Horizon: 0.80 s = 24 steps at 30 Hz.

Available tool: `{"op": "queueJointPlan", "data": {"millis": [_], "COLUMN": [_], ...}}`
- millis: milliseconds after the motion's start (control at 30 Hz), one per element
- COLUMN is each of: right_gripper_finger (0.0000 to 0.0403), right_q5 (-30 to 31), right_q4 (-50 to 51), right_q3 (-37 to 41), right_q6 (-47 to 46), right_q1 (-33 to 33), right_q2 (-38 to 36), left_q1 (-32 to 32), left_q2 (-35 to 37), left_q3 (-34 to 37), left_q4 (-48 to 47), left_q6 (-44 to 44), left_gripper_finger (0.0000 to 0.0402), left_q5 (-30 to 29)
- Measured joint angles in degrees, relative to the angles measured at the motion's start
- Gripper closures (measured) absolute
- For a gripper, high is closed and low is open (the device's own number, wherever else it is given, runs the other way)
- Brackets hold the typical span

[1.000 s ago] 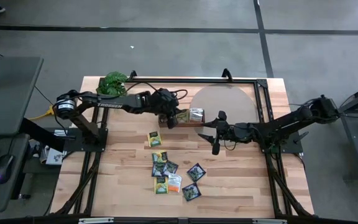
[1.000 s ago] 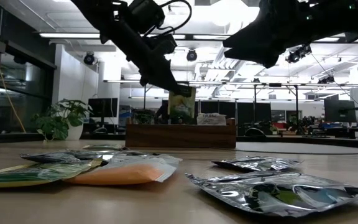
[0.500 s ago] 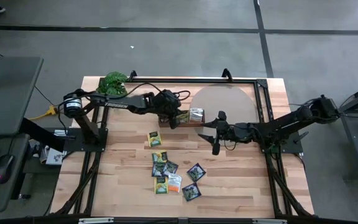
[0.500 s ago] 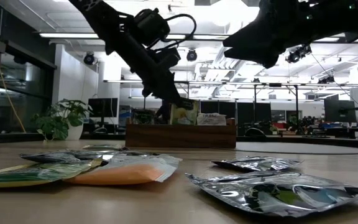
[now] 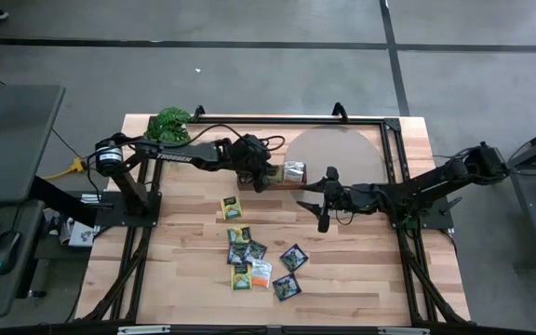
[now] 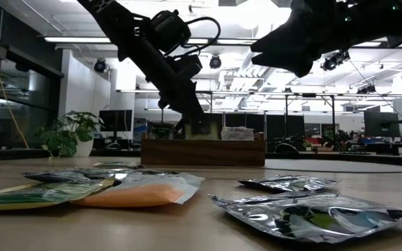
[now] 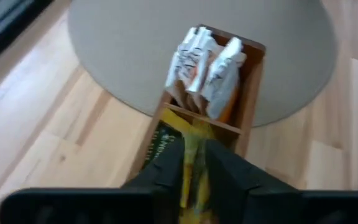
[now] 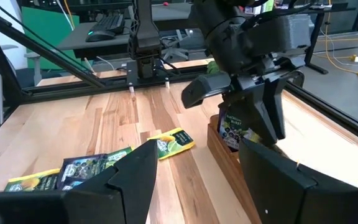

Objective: Pick & Place Tea
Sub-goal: Put the yellow tea bag into the middle section of the wooden organizer

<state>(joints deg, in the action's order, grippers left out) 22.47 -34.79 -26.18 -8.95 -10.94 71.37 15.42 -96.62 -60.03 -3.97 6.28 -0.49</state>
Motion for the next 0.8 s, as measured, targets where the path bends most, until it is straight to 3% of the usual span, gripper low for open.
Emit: {"op": "queueJointPlan", "data": {"millis": [233,433,567,733,800], "right_gripper_finger": [0.0181,0.0202,0.0260,0.0378,0.0392], "right_q5": [-0.9,-3.7,-3.9,-8.5,-10.0], "right_q4": [0.5,0.2,0.5,3.1,5.4], "right_q3": [0.0,0.0,-0.8,-6.7,-10.2], "right_q6": [-0.1,-0.7,-0.7,0.0,1.1], "right_q1": [0.0,0.0,0.0,0.0,-0.1], "right_q2": [0.0,1.2,4.3,11.3,14.8], "left_q1": [0.0,-3.5,-8.0,-12.2,-13.4], "left_q2": [0.0,0.0,0.0,1.5,4.3], "left_q3": [0.0,0.0,0.0,1.3,2.9], "left_q4": [-0.3,-4.9,-6.4,-9.1,-9.9], "left_q6": [0.0,1.5,2.2,5.1,6.8], "left_gripper_finger": [0.0239,0.0242,0.0260,0.0272,0.0273], "left_q5": [-0.4,-3.4,-8.1,-16.7,-19.9]}}
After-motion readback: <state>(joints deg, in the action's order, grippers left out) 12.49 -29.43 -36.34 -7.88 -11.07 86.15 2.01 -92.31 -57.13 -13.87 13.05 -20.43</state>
